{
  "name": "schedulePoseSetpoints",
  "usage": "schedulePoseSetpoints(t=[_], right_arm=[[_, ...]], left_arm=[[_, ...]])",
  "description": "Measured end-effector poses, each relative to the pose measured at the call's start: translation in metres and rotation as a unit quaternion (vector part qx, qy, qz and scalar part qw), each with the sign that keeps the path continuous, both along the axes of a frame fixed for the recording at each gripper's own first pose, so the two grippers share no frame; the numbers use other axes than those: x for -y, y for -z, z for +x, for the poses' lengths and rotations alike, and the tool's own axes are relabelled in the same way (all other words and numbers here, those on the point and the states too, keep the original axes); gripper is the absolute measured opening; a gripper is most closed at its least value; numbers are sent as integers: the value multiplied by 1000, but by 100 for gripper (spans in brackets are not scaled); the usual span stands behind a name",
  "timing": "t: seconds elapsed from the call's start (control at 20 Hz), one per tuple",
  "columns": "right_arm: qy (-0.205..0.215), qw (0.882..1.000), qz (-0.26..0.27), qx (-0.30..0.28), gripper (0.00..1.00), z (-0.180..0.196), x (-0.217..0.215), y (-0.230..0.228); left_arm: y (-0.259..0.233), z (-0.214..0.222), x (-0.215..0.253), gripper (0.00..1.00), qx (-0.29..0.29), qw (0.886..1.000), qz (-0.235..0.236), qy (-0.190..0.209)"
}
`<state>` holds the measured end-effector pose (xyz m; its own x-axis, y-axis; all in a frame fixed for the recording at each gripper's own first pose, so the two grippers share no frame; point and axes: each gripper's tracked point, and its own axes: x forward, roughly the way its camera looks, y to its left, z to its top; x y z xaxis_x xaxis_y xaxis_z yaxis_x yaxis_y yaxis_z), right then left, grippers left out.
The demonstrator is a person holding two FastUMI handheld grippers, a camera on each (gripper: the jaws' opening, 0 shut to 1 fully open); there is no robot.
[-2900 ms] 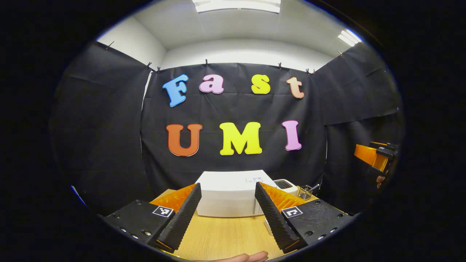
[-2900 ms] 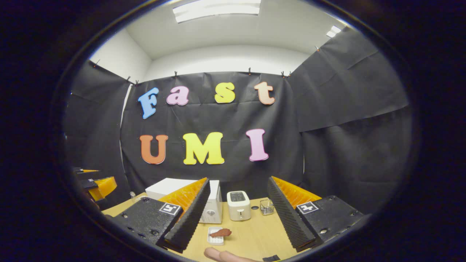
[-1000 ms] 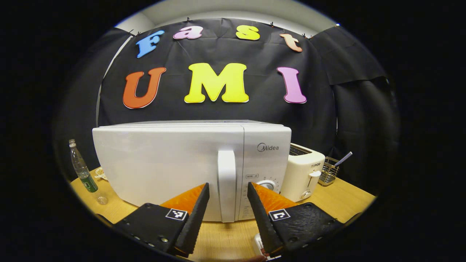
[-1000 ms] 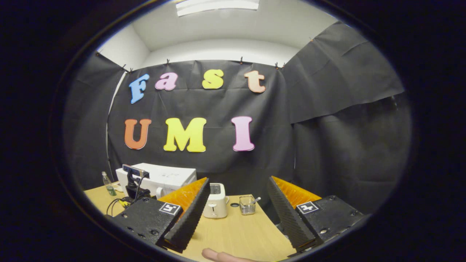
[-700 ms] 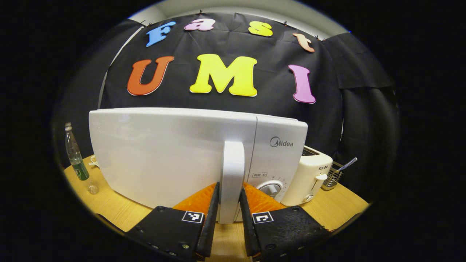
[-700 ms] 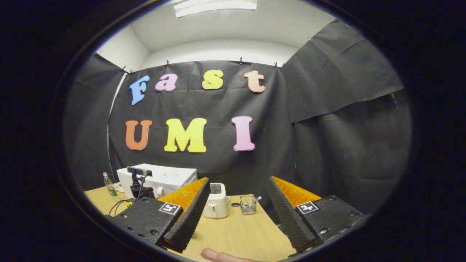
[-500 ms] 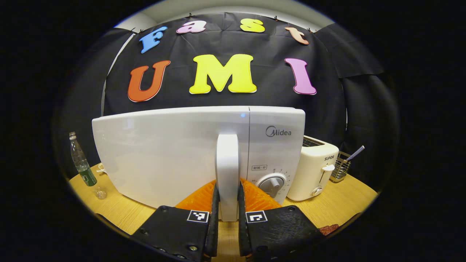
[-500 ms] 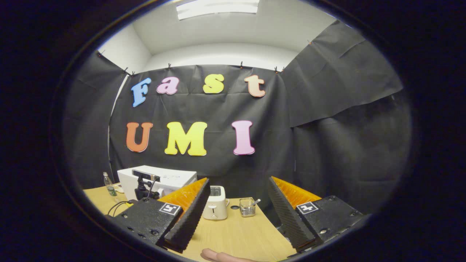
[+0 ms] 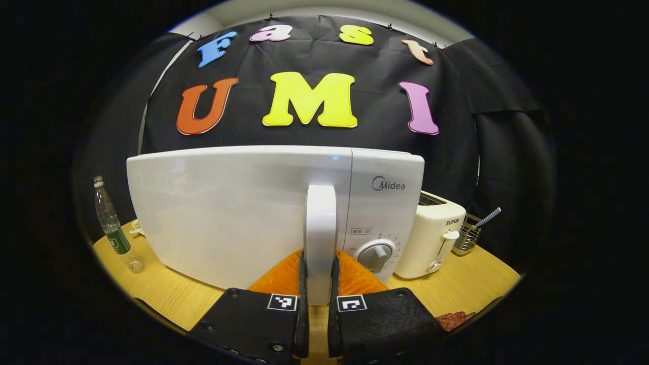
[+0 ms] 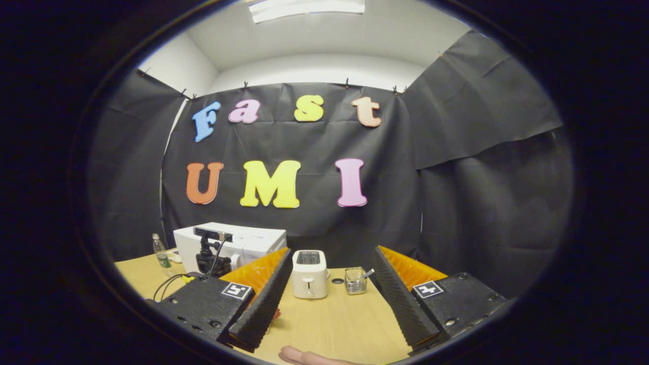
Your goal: Open the microwave oven with the left hand, put the food in, and close the microwave oven.
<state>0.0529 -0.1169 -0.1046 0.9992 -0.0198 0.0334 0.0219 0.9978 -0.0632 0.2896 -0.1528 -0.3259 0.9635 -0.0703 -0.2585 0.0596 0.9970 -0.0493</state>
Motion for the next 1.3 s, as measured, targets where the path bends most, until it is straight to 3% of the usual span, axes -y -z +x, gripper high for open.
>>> schedulePoseSetpoints(t=[0.05,0.1,0.2,0.25,0.3,0.45,0.5,0.75,0.8,1.25,1.3], right_arm=[[-1,1000,1,-2,100,-1,0,2],[-1,1000,2,-5,90,-1,0,3],[-2,1000,1,-6,90,0,0,6],[-1,1000,-1,-5,100,0,0,6],[1,1000,-4,-7,90,1,0,7],[-5,1000,-3,-15,90,-5,-10,11],[-5,1000,-4,-16,100,-8,-13,11],[-9,1000,-20,-10,100,-27,-29,7],[-10,1000,-21,-11,90,-31,-33,6],[-37,999,-38,-3,91,-63,-70,0],[-39,998,-40,-1,100,-66,-73,-1]], left_arm=[[0,-2,0,14,-2,1000,0,1],[1,-3,0,15,-6,1000,-1,1],[-9,-16,-4,14,9,1000,3,-3],[-5,-22,-4,13,2,1000,9,3],[-5,-28,-4,13,5,1000,6,10],[-9,-51,-11,14,6,999,-8,32],[-10,-58,-13,14,6,999,-3,38],[-11,-103,-35,13,9,998,4,60],[-11,-114,-41,13,6,998,3,62],[-17,-197,-118,16,26,998,3,56],[-17,-207,-131,17,26,998,6,51]])
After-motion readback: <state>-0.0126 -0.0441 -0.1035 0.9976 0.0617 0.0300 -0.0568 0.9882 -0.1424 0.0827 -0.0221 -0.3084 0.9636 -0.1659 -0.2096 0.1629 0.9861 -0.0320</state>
